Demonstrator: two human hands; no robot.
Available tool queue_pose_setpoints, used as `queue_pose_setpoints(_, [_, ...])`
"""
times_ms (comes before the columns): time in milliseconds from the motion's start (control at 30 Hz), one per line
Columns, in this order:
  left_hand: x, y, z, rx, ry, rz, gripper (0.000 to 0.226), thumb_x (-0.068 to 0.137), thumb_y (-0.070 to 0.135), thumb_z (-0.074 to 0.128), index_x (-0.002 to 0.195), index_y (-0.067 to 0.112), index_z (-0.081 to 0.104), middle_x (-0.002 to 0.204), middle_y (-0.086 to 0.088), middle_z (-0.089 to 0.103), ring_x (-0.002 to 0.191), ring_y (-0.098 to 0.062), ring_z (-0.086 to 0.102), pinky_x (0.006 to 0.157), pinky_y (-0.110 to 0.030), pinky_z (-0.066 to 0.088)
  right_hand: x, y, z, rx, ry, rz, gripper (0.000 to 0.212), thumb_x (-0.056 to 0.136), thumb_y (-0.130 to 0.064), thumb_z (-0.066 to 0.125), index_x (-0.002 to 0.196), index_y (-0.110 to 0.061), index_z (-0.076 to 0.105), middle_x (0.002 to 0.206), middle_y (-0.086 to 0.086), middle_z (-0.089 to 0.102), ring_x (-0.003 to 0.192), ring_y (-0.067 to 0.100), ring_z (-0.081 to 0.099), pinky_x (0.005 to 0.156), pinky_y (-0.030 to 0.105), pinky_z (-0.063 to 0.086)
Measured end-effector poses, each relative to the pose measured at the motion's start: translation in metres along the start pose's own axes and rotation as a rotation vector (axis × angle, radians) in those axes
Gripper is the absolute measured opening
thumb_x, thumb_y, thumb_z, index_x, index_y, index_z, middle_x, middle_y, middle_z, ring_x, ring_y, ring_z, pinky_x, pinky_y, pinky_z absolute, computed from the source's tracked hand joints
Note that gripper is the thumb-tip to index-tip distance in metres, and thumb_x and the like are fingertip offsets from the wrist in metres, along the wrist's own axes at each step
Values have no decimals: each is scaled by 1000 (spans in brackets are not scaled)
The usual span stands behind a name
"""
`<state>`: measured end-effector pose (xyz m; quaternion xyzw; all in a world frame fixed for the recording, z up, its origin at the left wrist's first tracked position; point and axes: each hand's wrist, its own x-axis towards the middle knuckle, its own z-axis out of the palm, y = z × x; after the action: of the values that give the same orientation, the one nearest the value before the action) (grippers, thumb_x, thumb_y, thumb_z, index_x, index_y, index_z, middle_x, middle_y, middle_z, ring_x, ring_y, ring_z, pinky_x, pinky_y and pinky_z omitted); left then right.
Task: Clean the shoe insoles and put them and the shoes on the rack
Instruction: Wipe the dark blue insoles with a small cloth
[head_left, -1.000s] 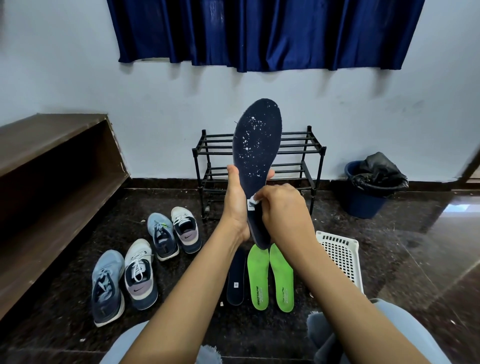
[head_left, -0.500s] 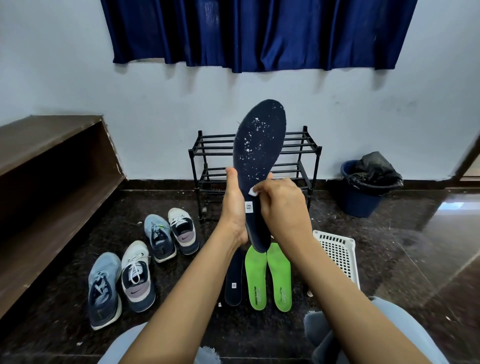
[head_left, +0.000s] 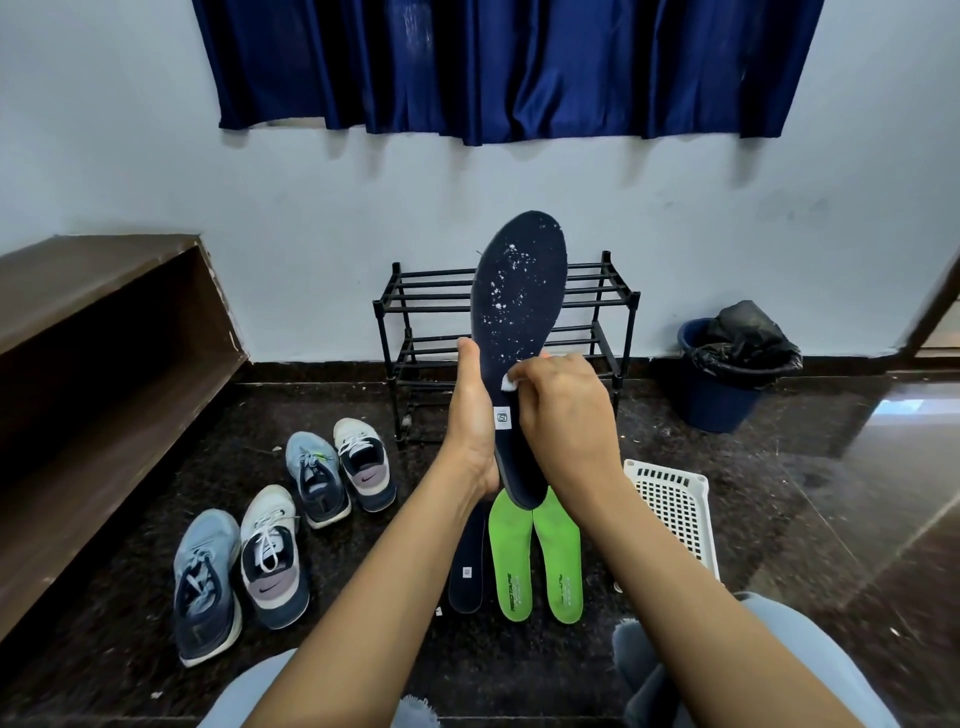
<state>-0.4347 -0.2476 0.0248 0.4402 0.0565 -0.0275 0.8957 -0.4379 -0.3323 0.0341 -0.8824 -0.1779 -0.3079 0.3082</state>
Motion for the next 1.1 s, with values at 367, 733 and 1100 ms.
queue_pose_setpoints(367, [0,0,-1,48,59,-23,73,96,67,26,111,10,69,104,-8,72,88,-20,70,72,-28,56,2,5,0,3,-117,9,20,82,-5,57,86,-16,73,82,8,69,82,26,59,70,34,47])
queue_pose_setpoints(733, [1,4,-4,76,102,-18,80,96,67,24,119,3,66,117,-11,69,96,-20,69,75,-27,56,-2,4,3,-7,-219,-6,25,83,-9,54,92,-21,73,90,9,66,86,27,59,76,36,48])
queue_pose_setpoints(1100, [-3,2,2,60,115,29,71,98,64,26,112,8,68,110,-11,71,96,-24,68,85,-32,55,2,2,6,43,17,-14,21,77,-7,54,82,-12,74,76,7,70,76,28,60,65,34,51])
